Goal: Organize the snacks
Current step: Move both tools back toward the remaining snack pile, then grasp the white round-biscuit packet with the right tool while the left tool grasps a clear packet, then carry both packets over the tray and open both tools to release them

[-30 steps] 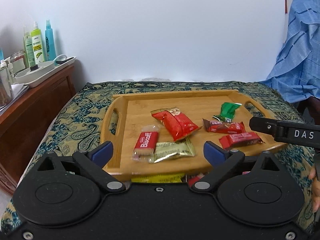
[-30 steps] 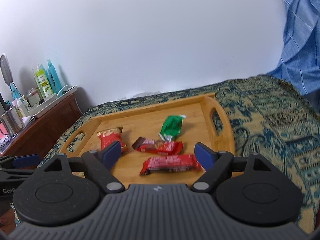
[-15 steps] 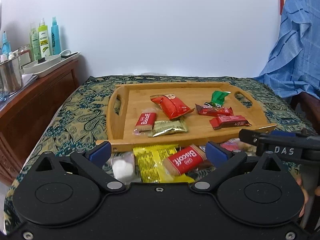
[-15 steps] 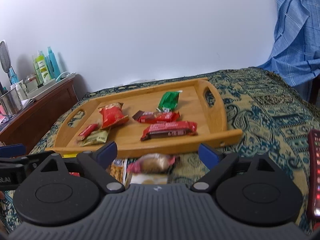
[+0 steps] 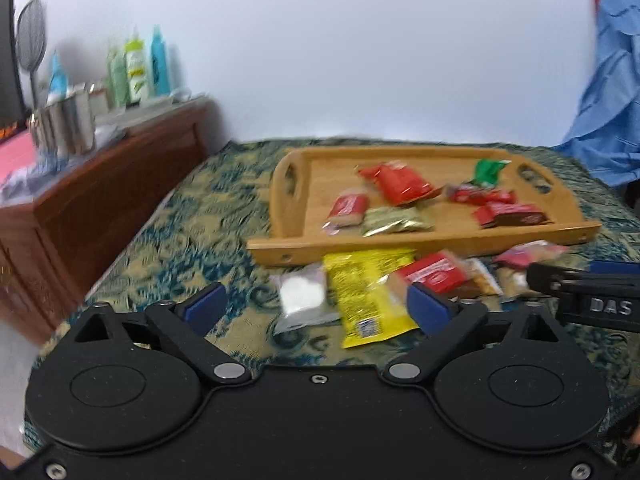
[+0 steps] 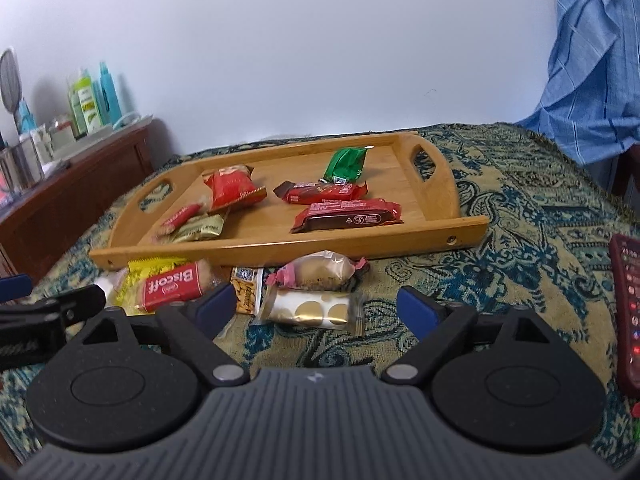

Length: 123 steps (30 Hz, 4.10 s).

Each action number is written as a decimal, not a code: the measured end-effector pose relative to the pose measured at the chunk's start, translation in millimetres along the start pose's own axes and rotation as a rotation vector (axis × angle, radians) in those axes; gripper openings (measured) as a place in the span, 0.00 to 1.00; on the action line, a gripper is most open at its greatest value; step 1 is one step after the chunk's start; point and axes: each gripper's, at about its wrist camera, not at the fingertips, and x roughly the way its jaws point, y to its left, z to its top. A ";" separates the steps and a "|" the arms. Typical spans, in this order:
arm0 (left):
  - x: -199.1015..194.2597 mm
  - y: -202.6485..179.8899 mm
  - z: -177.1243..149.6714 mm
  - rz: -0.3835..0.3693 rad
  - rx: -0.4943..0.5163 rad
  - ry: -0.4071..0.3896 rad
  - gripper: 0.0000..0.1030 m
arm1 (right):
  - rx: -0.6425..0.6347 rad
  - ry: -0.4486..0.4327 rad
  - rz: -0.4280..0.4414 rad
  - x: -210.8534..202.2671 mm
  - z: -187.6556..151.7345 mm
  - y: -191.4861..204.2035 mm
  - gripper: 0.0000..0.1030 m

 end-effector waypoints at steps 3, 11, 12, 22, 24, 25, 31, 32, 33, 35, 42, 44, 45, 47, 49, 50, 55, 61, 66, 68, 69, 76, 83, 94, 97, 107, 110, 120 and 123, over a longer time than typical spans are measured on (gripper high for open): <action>10.5 8.0 -2.5 -0.012 -0.042 0.038 0.72 | -0.005 0.009 -0.017 2.4 -0.7 1.9 0.82; 30.5 8.2 -4.9 0.022 -0.065 0.052 0.57 | 0.009 0.030 -0.036 11.1 -2.1 4.4 0.70; 33.3 8.0 -5.0 0.040 -0.072 0.044 0.60 | 0.003 0.030 -0.038 12.5 -2.6 6.0 0.70; 47.0 8.7 -6.2 0.057 -0.099 0.023 0.68 | -0.062 0.030 -0.069 20.1 -7.7 20.6 0.76; 46.3 8.9 -6.5 0.053 -0.101 0.027 0.68 | -0.071 0.031 -0.071 21.8 -8.2 22.8 0.78; 45.2 9.1 -6.7 0.050 -0.102 0.031 0.67 | -0.077 0.032 -0.074 22.9 -8.2 23.9 0.79; 32.0 11.8 -12.4 0.062 -0.062 0.030 0.51 | -0.084 0.031 -0.088 27.3 -10.1 26.8 0.82; 33.6 11.8 -12.6 0.069 -0.053 0.033 0.51 | -0.083 0.032 -0.089 27.4 -10.2 26.7 0.82; 36.5 12.4 -12.4 0.072 -0.050 0.044 0.51 | -0.084 0.032 -0.090 27.6 -10.1 27.1 0.83; 40.3 15.8 -11.5 0.065 -0.072 0.056 0.51 | -0.088 0.031 -0.093 27.8 -10.3 27.9 0.83; 53.2 20.5 -11.3 0.021 -0.118 0.054 0.40 | -0.091 0.018 -0.101 30.4 -11.0 29.8 0.83; 51.2 21.3 -10.6 0.010 -0.123 0.054 0.36 | -0.092 0.010 -0.108 31.2 -11.5 30.9 0.83; 49.7 21.6 -10.3 0.008 -0.126 0.056 0.35 | -0.092 0.010 -0.107 31.3 -11.6 31.0 0.81; 45.4 22.4 -10.2 -0.001 -0.135 0.057 0.34 | -0.090 0.007 -0.099 29.2 -11.9 31.5 0.66; 40.2 22.7 -10.6 -0.008 -0.136 0.059 0.33 | -0.090 0.004 -0.087 25.9 -12.9 32.8 0.60; 37.6 22.3 -10.7 -0.008 -0.135 0.059 0.33 | -0.096 0.001 -0.088 24.1 -13.9 34.1 0.58; 18.8 18.5 -11.1 -0.013 -0.123 0.033 0.32 | -0.099 -0.010 -0.076 14.3 -16.9 34.7 0.57; -0.7 12.8 -8.5 -0.023 -0.097 -0.001 0.32 | -0.095 -0.051 -0.041 -8.4 -22.3 31.3 0.56; -11.6 8.7 -10.5 -0.034 -0.081 -0.010 0.32 | -0.080 -0.092 -0.014 -21.9 -27.2 31.0 0.56; -15.5 8.0 -11.0 -0.039 -0.079 -0.014 0.32 | -0.084 -0.102 -0.008 -24.3 -27.1 31.6 0.56; -17.4 7.9 -10.8 -0.040 -0.080 -0.019 0.32 | -0.085 -0.109 -0.006 -25.2 -26.5 31.8 0.56; -24.2 8.7 8.0 -0.063 -0.088 -0.063 0.32 | -0.074 -0.143 -0.004 -24.4 -12.3 25.9 0.56; -14.9 4.3 40.2 -0.075 -0.088 -0.110 0.32 | -0.024 -0.183 -0.020 -15.0 17.8 6.6 0.55; 39.8 4.6 92.8 -0.084 -0.094 -0.136 0.32 | 0.097 -0.130 -0.066 30.9 67.9 -39.4 0.56; 59.4 5.4 105.8 -0.069 -0.096 -0.128 0.32 | 0.114 -0.109 -0.070 48.7 79.6 -47.2 0.56; 128.8 1.6 127.5 -0.061 -0.129 -0.055 0.32 | 0.043 -0.003 -0.067 102.1 97.2 -51.5 0.56; 142.0 -1.9 127.0 -0.057 -0.135 -0.054 0.32 | 0.026 0.015 -0.065 113.6 98.5 -53.0 0.56; 169.9 -9.0 112.4 -0.042 -0.130 0.009 0.32 | 0.042 0.055 -0.034 131.9 95.6 -51.0 0.56; 172.3 -10.5 106.8 -0.037 -0.122 0.029 0.32 | 0.039 0.053 -0.034 133.1 96.4 -50.4 0.56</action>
